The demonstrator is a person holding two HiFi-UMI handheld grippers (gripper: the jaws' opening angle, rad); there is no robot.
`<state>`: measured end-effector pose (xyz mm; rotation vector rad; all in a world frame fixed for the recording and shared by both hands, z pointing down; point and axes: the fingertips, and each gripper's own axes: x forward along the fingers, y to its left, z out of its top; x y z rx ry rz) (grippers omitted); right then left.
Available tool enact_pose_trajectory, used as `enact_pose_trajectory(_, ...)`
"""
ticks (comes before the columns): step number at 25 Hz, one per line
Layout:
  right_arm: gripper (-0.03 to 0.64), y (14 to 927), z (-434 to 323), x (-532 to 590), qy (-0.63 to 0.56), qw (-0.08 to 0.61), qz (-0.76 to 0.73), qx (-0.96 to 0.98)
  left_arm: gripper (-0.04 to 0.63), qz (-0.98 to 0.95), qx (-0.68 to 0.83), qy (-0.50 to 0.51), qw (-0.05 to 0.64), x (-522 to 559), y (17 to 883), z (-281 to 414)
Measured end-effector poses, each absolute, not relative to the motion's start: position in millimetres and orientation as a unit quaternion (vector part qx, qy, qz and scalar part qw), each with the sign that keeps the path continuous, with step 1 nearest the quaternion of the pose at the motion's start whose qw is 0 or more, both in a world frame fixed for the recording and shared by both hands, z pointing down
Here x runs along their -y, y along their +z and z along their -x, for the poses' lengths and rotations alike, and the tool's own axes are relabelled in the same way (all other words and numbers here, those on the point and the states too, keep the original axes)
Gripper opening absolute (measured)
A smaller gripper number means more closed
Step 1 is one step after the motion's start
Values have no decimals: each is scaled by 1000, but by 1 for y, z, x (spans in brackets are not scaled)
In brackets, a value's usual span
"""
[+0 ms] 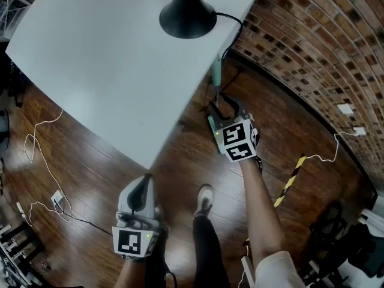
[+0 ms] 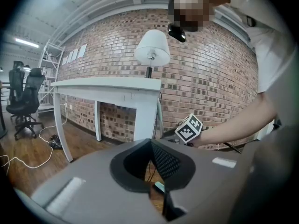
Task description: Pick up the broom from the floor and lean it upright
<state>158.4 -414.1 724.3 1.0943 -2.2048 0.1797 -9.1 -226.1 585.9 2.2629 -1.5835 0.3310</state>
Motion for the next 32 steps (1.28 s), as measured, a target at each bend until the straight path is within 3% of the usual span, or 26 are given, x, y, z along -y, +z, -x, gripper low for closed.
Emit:
enact_pose_trajectory(10, 177, 715, -174, 388, 44, 336, -428, 838, 0, -801, 561, 136, 158, 223, 582, 9)
enact_pose_trajectory(12, 117, 707, -183, 380, 43, 319, -444, 836, 0, -800, 562, 138, 158, 222, 580, 11)
enact_pose_trajectory(14, 13, 695, -191, 372, 41, 296, -462, 835, 0, -797, 569, 132, 154, 224, 575, 15)
enact_pose_trajectory(23, 12, 605, -225, 321, 45, 218, -559, 799, 0, -814, 558, 116, 111, 225, 511, 20)
enact_pose_trajectory(32, 12, 449, -213, 232, -1, 180, -602, 777, 0, -840, 536, 70, 55, 204, 394, 36)
